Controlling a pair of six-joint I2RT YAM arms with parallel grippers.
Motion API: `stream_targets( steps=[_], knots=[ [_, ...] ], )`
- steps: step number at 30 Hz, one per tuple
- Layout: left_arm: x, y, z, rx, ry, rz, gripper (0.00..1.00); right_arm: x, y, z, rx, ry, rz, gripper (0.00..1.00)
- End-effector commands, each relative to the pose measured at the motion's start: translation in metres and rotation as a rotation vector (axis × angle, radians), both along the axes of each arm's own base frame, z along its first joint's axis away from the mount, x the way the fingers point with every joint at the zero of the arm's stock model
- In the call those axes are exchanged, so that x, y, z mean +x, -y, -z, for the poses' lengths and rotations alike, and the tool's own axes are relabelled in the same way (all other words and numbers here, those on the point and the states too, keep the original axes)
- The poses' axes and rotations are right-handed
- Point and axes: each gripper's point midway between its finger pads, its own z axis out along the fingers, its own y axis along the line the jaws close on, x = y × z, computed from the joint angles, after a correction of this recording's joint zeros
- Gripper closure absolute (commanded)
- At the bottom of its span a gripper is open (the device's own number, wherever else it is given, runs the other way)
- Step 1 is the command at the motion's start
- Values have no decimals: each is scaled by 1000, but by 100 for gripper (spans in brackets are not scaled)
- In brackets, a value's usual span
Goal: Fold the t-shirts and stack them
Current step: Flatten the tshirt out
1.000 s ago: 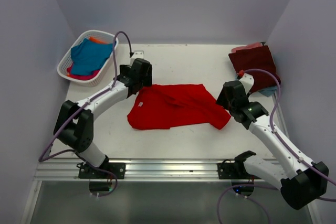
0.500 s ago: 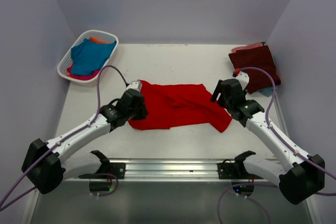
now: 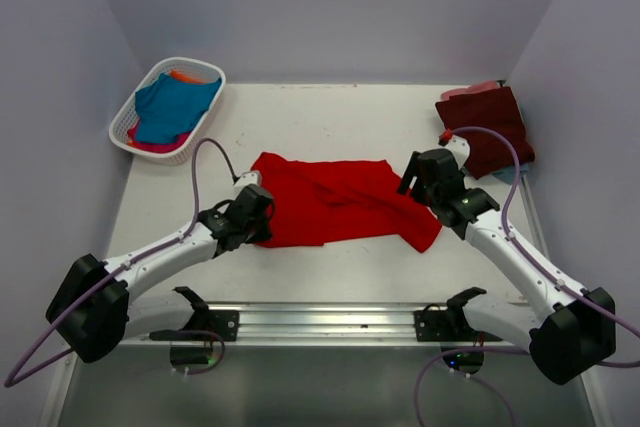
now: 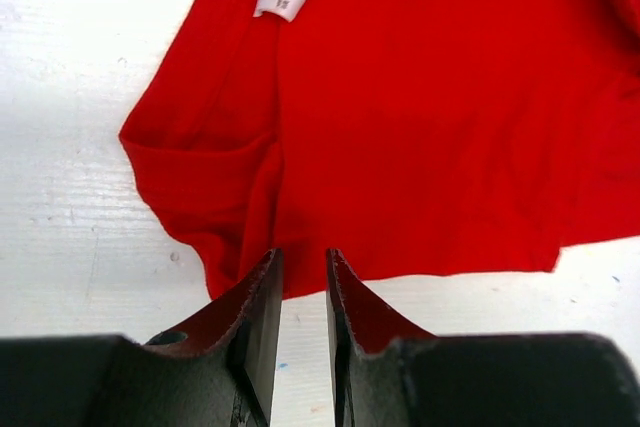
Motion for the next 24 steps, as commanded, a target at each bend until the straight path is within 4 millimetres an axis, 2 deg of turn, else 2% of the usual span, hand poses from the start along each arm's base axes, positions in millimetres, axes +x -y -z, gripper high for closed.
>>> stream_targets(
  steps=[1,7,14,16,19,24],
  knots=[
    [12,-7,7,32,30,-61,73,6,-3,-17,17,57,-10,24],
    [14,-17,18,65,18,-91,74,4,-1,-18,19,64,-9,24],
    [12,-19,27,74,4,-79,74,3,-2,-21,26,69,-12,24],
    [11,-15,31,48,-8,-66,74,3,-2,-22,28,70,-13,24],
    [8,-1,34,-19,-14,-21,81,3,-2,-24,29,73,-13,27],
    [9,12,29,-80,-14,16,87,2,-2,-24,28,74,-13,31]
  ],
)
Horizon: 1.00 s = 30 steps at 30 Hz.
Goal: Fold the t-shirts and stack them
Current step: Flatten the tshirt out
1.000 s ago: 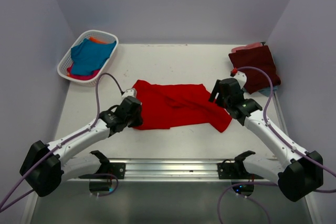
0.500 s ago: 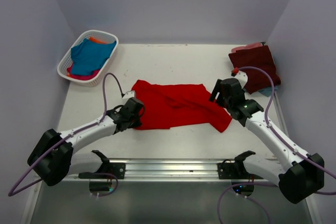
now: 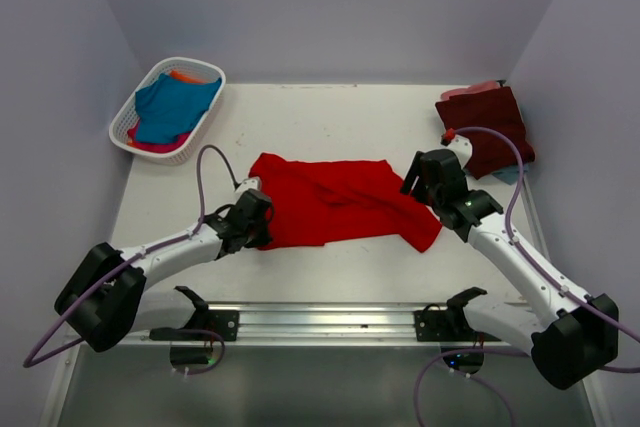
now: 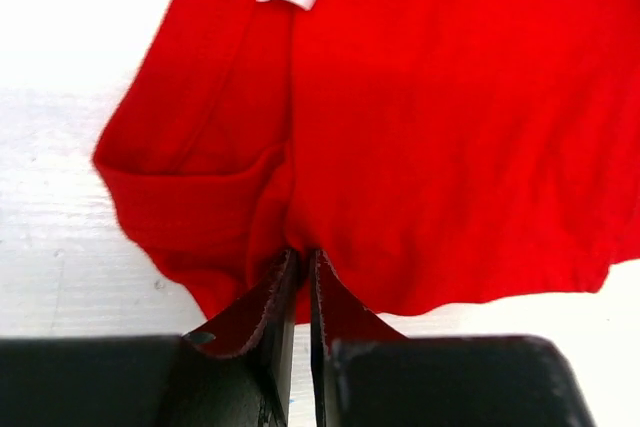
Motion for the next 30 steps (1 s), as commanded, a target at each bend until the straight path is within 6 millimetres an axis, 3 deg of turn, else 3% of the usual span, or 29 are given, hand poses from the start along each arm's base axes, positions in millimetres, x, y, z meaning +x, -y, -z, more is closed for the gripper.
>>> stream_targets(
  steps=[1,8,20,23,25,28,30],
  knots=[
    [12,20,-13,-92,49,37,88,3,-3,-17,20,50,-11,32],
    [18,23,-35,-104,86,45,100,4,-4,-16,27,52,-12,39],
    [23,21,-44,-92,112,34,100,3,-2,-14,20,55,-6,43],
    [32,24,-67,-111,171,33,100,3,-2,-8,14,41,-9,40],
    [43,25,-88,-118,226,21,100,6,-4,1,-5,19,-21,32],
    [50,23,-103,-96,259,11,100,17,-32,3,33,19,-174,26],
    [56,24,-116,-99,284,10,100,22,-72,9,78,-29,-359,26]
  ],
)
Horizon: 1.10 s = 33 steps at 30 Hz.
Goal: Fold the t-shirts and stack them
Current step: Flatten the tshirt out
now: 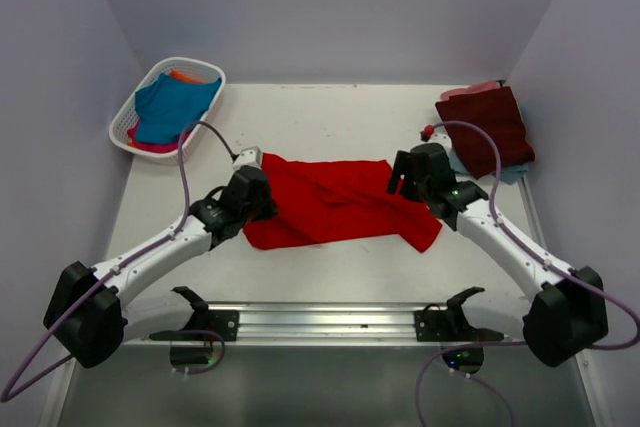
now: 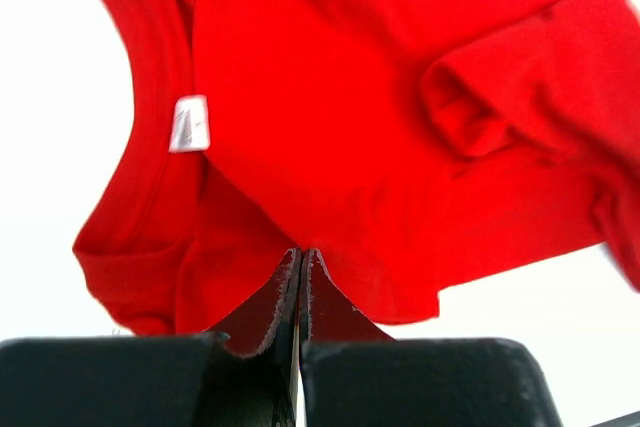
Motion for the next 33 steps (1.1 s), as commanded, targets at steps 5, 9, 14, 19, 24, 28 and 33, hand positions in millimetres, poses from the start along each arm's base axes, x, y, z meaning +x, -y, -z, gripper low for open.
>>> stream_targets(
  steps=[5,9,14,19,24,28,33],
  knots=[
    [24,-3,-47,16,119,-35,100,19,-121,12,8,-79,-462,27],
    [24,-3,-56,6,133,-40,100,28,-146,29,11,-119,-517,31],
    [20,-6,-57,2,135,-43,100,45,-168,38,-14,-133,-558,33],
    [15,-7,-49,-6,120,-43,100,54,-194,43,-59,-155,-625,34],
    [11,-7,-42,-11,104,-40,100,61,-217,42,-106,-174,-670,34],
    [10,-11,-43,-9,114,-47,100,58,-216,59,-148,-221,-655,34],
    [9,-14,-42,-12,116,-52,100,55,-198,80,-224,-273,-593,36]
  ],
)
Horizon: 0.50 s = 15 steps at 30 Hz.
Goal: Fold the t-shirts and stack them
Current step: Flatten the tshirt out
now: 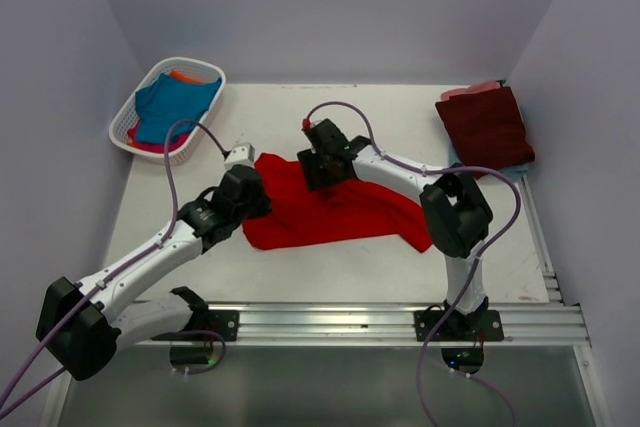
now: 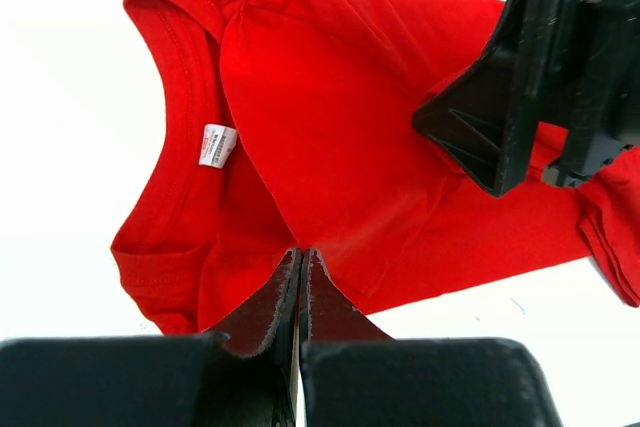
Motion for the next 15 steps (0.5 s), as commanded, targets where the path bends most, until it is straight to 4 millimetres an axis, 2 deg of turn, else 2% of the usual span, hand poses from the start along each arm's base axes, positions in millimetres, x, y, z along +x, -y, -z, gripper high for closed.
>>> stream_targets(
  steps=[1,5,9,10,12,13,15],
  knots=[
    [3,-4,-7,-17,32,-22,100,1,19,10,-101,-3,39,37],
    [4,-5,-7,-17,33,-20,100,3,21,21,-130,-18,45,42],
    [4,-7,-8,-20,35,-25,100,3,23,27,-142,-19,53,62],
    [3,-7,-8,-20,34,-24,100,4,25,25,-147,-13,57,78],
    [3,-9,-10,-23,40,-28,100,6,28,21,-155,5,72,93],
    [1,-10,-10,-21,39,-29,100,6,31,12,-149,18,80,100],
    [1,-12,-12,-21,43,-34,100,6,36,1,-153,48,96,100]
  ],
)
